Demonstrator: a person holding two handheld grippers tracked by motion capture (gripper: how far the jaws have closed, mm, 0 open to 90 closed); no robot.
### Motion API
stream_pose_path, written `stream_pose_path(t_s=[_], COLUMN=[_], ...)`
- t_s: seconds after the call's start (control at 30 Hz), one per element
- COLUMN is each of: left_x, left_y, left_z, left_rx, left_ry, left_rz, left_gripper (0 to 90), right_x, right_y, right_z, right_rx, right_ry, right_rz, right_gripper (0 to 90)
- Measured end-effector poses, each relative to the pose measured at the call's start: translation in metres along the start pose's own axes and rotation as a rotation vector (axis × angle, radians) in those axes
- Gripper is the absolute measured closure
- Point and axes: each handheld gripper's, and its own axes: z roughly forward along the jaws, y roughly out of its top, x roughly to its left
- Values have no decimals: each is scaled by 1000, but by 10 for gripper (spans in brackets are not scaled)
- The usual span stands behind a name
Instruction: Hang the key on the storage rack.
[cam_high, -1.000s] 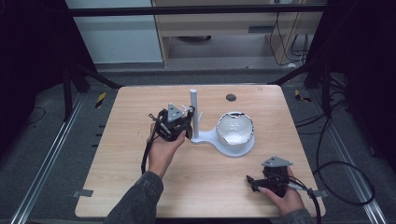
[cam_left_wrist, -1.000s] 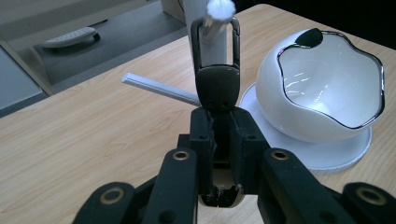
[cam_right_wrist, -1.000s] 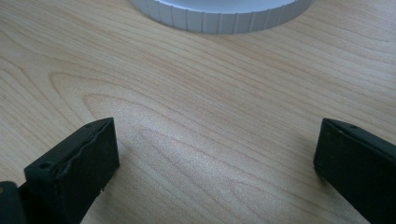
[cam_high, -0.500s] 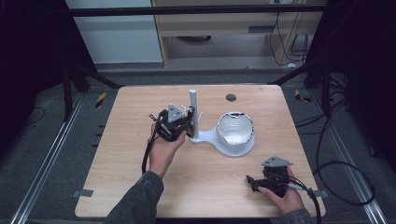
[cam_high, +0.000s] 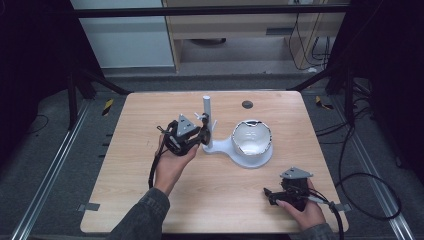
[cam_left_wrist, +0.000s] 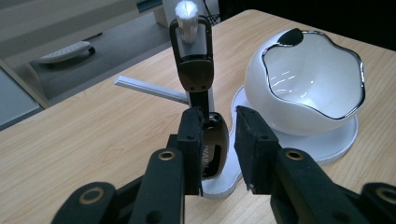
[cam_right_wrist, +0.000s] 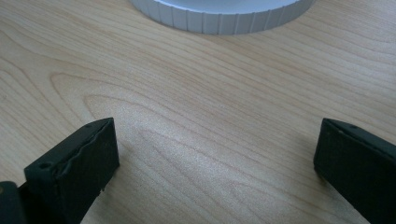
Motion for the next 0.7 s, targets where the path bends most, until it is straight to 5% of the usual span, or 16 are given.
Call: stream_pose_path(t_s=[0.37, 0.63, 0.7], left_x=[-3, -10, -12], left_y=[-2, -8, -14], left_z=[-11, -21, -25], left_rx=[7, 50, 86], left_ry=[-2, -32, -39], left_rz=[10, 1, 27], left_gripper=[545, 138, 119], right_x=[0, 0, 0], right_y=[0, 0, 0], right_z=[0, 0, 0], right_rx=[0, 1, 0], right_ry=[0, 2, 2], right_rz=[0, 2, 2], right_gripper=[4, 4, 4])
